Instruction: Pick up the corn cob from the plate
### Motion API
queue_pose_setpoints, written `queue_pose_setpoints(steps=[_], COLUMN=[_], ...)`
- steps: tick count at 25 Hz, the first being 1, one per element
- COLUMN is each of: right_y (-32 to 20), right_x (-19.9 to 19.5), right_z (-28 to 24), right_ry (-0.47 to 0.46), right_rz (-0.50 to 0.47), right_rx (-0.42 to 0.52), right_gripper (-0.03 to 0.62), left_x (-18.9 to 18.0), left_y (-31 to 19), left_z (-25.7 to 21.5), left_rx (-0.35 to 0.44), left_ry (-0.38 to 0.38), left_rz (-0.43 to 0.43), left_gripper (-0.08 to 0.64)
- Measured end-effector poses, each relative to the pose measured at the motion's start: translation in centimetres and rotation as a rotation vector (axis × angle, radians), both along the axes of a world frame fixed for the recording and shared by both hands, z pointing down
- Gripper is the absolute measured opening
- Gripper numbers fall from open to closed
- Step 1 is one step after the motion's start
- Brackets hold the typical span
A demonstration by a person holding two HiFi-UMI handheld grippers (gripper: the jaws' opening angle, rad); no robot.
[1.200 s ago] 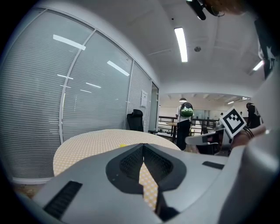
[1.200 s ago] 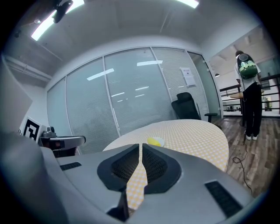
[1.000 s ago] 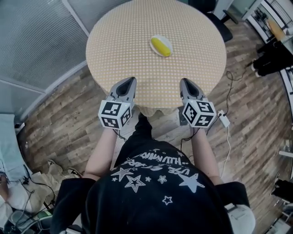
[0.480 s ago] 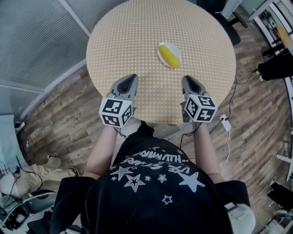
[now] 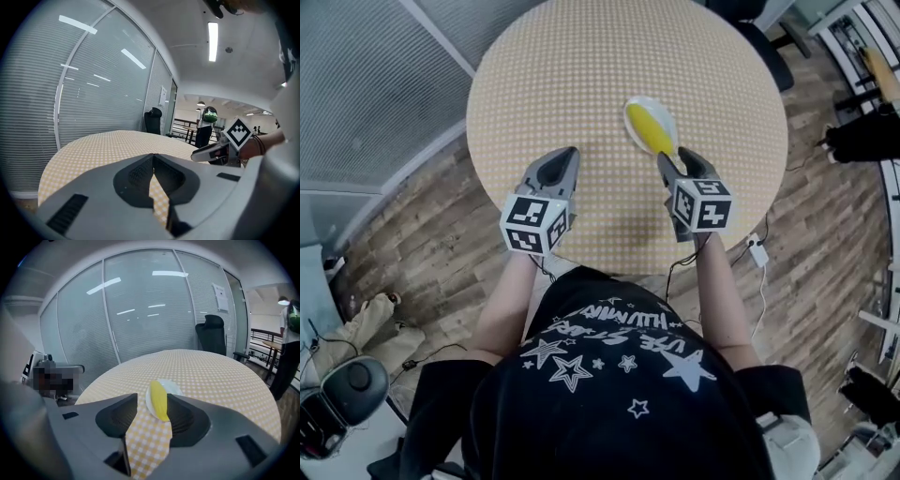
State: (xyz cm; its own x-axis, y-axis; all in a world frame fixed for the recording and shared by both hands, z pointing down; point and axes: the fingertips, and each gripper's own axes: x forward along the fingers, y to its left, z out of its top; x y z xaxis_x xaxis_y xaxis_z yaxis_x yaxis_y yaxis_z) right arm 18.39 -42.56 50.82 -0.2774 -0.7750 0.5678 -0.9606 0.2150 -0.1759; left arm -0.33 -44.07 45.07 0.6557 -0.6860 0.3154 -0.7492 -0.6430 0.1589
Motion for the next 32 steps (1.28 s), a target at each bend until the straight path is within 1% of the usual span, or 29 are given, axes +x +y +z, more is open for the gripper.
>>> queue_pose_setpoints(steps=[1, 3, 8, 12, 18, 22, 26, 32], right_y=[-0.7, -1.9, -4.2, -5.7, -7.2, -8.4, -8.9, -9.4], right_x=[0.0, -0.2, -1.1, -1.6, -2.1, -2.0, -1.9, -1.6], right_z=[0.2, 0.8, 2.8, 4.1, 6.1, 7.4, 8.1, 9.5], right_ry=[0.008, 0.028, 0.102, 0.157, 0.208, 0.228, 0.268, 0.293], right_rz=[0.0, -0.005, -0.091, -0.148, -0.227, -0.258, -0.297, -0.315], right_rx=[-0.011, -0.034, -0.122, -0.179, -0.243, -0.278, -0.328, -0.42], right_gripper=[0.196, 0.227, 0.268, 0.281, 0.29, 0.29, 0.29, 0.288], left_x=[-0.1, -0.4, -1.1, -1.4, -1.9, -2.1, -1.9, -1.5], left_y=[-0.5, -1.5, -3.7, -5.2, -6.5, -7.0, -6.9, -6.7], left_z=[0.1, 0.4, 1.3, 1.8, 2.5, 3.1, 3.7, 4.1], left_rx=[-0.002, -0.008, -0.029, -0.033, -0.033, -0.044, -0.057, -0.073], left_ry=[0.002, 0.004, 0.013, 0.017, 0.027, 0.038, 0.044, 0.051], left_rz=[0.001, 0.001, -0.008, -0.004, -0.013, -0.019, -0.023, -0.018], left_gripper=[0.008, 0.008, 0.008, 0.008, 0.008, 0.008, 0.008, 0.008])
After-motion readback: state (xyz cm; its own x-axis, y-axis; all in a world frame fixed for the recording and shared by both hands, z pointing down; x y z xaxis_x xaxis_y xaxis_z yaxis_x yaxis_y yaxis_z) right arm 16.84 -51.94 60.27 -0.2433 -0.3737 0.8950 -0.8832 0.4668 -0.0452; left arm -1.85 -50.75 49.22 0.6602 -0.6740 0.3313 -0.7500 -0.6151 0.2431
